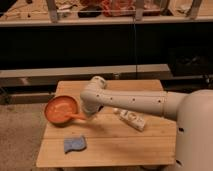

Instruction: Place the pepper in the ceramic bowl

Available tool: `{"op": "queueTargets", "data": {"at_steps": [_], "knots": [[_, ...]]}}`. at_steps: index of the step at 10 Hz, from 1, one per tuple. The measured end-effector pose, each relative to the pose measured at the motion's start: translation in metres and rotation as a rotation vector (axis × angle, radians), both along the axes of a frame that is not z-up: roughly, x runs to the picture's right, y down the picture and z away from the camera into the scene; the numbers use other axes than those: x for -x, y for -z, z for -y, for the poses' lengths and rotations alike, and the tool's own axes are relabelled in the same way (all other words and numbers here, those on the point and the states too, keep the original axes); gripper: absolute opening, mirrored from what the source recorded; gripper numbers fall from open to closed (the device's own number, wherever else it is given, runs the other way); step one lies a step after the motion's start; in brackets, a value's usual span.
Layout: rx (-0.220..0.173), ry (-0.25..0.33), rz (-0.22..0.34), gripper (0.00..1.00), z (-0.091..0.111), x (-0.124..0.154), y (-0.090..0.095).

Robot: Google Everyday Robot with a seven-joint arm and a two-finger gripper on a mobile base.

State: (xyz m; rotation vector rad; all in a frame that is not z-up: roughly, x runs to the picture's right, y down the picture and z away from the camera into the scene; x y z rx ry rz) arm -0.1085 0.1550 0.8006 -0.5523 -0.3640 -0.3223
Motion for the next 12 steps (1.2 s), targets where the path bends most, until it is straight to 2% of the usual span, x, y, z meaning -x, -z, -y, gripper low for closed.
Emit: {"op": "queueTargets", "data": {"at_steps": [6,10,12], "knots": [[-0.022,0.037,-0.009,0.05,0.027,0.036,-0.016],[-0.038,0.089,-0.009,0.05,0.046,0.075,-0.032],[-0.042,0.095,-0.015,0.05,0.05,0.075,-0.035]]}}
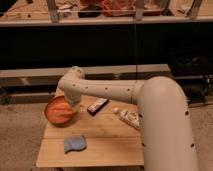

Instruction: Place the pepper in the ceramic bowl

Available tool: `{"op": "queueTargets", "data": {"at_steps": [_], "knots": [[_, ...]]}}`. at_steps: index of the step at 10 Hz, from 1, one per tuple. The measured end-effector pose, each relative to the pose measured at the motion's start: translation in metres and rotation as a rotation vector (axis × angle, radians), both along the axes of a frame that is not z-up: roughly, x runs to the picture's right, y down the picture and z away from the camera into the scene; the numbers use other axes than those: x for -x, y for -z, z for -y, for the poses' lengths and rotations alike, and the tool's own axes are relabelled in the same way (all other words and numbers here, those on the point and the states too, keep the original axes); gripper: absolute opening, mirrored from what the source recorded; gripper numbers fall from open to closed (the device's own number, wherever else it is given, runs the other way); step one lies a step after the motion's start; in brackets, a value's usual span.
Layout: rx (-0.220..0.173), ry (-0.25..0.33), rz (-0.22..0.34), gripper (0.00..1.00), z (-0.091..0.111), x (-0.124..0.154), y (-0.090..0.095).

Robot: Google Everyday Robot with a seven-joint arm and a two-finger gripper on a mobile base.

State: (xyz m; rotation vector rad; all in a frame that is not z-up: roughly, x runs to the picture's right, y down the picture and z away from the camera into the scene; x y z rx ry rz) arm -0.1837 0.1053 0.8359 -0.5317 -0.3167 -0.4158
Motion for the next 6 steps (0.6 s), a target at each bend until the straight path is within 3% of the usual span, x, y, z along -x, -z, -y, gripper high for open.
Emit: {"op": "queueTargets", "data": {"at_steps": [6], "knots": [[-0.008,0.019,0.006,0.05,0.01,0.016,-0.012]]}}
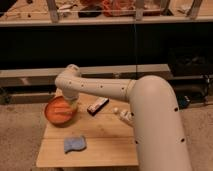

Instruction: Place the pepper in the ceramic bowl

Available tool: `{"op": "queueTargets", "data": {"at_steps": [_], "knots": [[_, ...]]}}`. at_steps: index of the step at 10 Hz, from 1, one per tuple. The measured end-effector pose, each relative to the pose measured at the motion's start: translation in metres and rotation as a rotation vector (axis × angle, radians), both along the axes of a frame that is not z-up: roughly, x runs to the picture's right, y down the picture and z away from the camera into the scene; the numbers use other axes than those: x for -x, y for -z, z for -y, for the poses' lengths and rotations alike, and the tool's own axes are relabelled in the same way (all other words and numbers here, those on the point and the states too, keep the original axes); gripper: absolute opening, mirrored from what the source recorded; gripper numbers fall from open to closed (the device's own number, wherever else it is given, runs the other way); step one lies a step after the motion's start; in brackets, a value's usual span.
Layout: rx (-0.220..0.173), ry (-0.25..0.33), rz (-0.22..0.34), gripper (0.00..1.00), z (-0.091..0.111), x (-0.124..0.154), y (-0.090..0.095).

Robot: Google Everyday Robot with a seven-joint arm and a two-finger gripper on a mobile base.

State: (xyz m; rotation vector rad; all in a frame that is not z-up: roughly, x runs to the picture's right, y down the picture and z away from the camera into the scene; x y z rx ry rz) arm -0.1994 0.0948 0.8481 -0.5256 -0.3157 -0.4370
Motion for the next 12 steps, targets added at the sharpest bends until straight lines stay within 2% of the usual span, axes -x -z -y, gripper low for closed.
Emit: {"op": "queueTargets", "data": {"at_steps": [9,11,12], "knots": [[0.0,0.013,0.004,0.05,0.003,0.013,-0.005],[-0.001,0.014,0.004,0.12,0.004,0.013,-0.006],[-0.002,0.016,0.004,0.11,0.004,0.015,-0.007]]}}
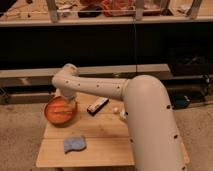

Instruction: Place the pepper in the ceramic bowl

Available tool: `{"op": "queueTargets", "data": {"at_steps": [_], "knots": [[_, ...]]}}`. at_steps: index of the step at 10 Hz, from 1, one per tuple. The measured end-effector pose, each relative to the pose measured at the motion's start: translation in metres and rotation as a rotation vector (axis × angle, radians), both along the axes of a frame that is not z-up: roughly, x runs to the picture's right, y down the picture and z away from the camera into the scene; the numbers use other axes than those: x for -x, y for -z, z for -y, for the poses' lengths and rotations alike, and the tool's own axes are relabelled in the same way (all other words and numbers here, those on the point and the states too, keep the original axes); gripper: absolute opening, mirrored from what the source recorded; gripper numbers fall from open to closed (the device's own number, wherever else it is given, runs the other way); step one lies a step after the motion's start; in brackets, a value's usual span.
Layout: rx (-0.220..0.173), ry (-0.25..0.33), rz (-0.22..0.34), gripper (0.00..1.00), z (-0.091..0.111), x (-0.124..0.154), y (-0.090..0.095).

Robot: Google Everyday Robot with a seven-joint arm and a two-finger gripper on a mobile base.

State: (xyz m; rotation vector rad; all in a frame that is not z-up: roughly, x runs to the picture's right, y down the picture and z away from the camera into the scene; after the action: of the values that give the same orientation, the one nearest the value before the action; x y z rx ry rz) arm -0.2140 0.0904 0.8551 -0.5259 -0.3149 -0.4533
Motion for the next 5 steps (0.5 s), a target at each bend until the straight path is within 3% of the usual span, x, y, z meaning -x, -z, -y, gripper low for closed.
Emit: {"op": "queueTargets", "data": {"at_steps": [1,5], "knots": [[0.0,0.003,0.002,0.09,-0.0003,0.0027,-0.0004],[0.001,0.004,0.001,0.23,0.0012,0.0055,-0.003]]}}
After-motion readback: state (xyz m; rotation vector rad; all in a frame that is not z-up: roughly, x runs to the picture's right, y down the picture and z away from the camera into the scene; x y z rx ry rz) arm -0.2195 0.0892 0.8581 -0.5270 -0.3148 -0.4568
